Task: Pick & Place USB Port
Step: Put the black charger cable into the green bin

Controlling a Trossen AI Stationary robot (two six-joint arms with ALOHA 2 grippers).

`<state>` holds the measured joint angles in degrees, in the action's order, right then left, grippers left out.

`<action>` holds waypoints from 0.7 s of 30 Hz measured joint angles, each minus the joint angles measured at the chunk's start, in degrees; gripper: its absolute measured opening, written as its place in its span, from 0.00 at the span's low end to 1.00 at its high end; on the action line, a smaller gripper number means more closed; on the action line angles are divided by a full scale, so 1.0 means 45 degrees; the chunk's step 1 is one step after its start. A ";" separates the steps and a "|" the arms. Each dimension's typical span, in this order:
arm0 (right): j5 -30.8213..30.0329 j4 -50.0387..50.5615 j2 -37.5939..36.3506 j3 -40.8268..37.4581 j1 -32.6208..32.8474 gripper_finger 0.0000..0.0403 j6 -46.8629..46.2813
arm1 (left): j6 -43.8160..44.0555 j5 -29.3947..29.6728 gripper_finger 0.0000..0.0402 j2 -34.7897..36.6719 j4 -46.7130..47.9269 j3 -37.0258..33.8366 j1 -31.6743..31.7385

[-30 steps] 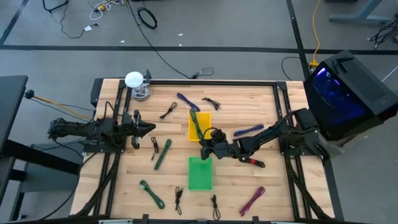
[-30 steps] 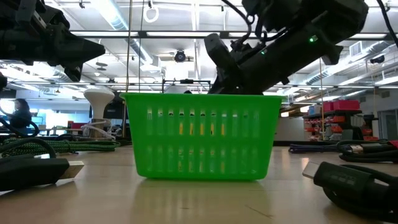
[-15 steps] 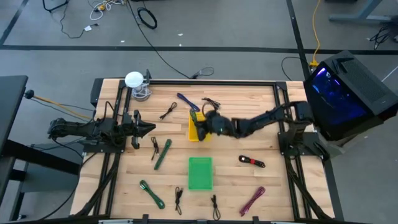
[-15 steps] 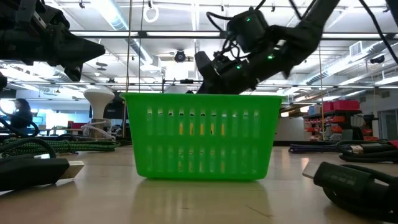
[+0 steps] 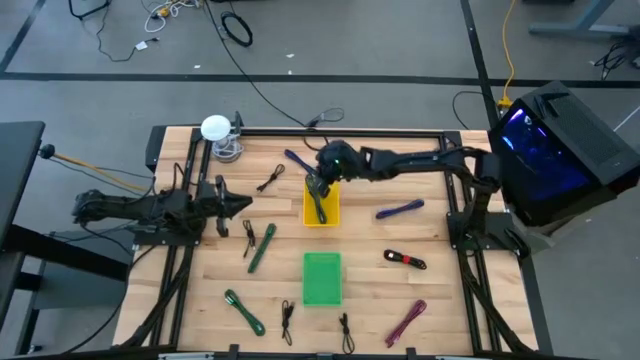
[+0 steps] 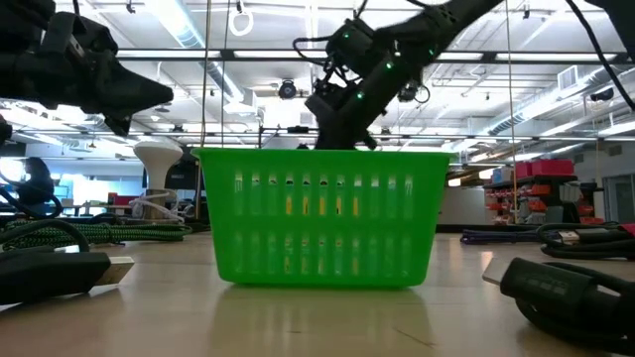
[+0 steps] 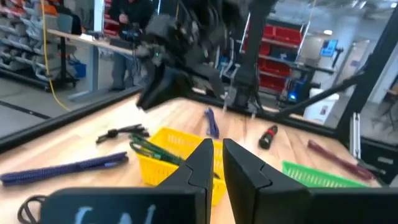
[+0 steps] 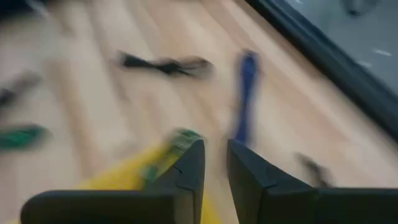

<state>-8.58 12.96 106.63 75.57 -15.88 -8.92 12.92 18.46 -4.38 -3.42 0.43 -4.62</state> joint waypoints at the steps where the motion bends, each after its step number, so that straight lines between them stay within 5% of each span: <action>1: -0.0519 0.0810 -0.0007 0.0302 -0.0062 0.18 0.0273 | 0.0053 -0.0062 0.10 -0.0132 0.0004 0.0002 0.0015; 9: -0.1856 0.3739 0.0000 0.0462 -0.0465 0.18 0.0771 | 0.0332 -0.0118 0.10 -0.1050 -0.0139 0.0005 0.0013; 21: -0.1563 0.2526 0.0008 -0.0733 -0.1448 0.36 0.0867 | 0.0732 -0.0155 0.10 -0.1526 -0.0428 -0.0005 -0.0025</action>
<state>-15.62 24.33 106.67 72.27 -22.40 -5.01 16.22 17.76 -11.25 -5.35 0.40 -4.73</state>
